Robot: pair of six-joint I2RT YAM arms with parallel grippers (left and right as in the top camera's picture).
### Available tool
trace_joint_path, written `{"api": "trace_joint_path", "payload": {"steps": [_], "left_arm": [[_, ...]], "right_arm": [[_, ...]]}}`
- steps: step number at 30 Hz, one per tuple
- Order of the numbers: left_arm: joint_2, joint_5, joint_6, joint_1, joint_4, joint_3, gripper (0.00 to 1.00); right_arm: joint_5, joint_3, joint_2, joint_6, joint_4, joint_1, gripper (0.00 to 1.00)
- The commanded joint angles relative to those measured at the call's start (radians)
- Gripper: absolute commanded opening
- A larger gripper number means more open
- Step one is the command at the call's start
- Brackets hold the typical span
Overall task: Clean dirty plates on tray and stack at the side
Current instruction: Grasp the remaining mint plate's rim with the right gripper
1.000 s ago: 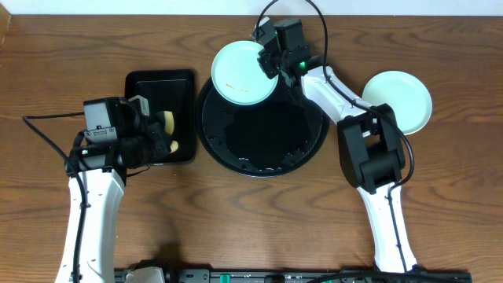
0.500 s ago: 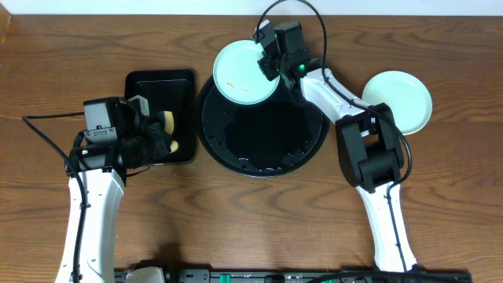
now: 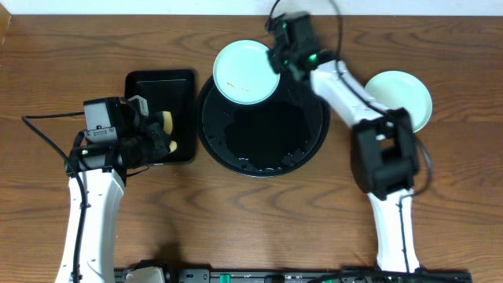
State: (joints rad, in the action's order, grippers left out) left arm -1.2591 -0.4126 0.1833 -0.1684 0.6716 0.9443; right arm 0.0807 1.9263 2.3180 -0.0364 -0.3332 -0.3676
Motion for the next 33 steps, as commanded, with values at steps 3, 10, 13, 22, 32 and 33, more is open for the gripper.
{"api": "trace_joint_path", "payload": {"steps": [3,10,13,22,32,33], "left_arm": [[-0.002,0.006,-0.006,-0.005,-0.003,0.004,0.13],[-0.002,0.006,-0.006,-0.005,-0.001,0.004,0.13],[-0.002,0.006,-0.006,-0.005,0.002,0.004,0.13],[-0.002,0.006,-0.006,-0.005,0.001,0.004,0.13],[-0.002,0.007,-0.006,-0.005,0.001,0.004,0.13],[-0.002,0.006,-0.006,-0.005,0.001,0.004,0.13]], "right_arm": [[0.185,0.002,-0.109,0.089,-0.048,0.063,0.2],[0.492,0.002,-0.005,0.016,0.039,0.121,0.52],[0.556,0.002,0.066,0.016,0.121,0.127,0.49],[0.523,0.002,0.229,0.012,0.299,0.091,0.45],[0.394,0.003,0.257,0.012,0.319,0.047,0.06],[0.394,0.004,0.255,0.013,0.322,0.048,0.01]]}}
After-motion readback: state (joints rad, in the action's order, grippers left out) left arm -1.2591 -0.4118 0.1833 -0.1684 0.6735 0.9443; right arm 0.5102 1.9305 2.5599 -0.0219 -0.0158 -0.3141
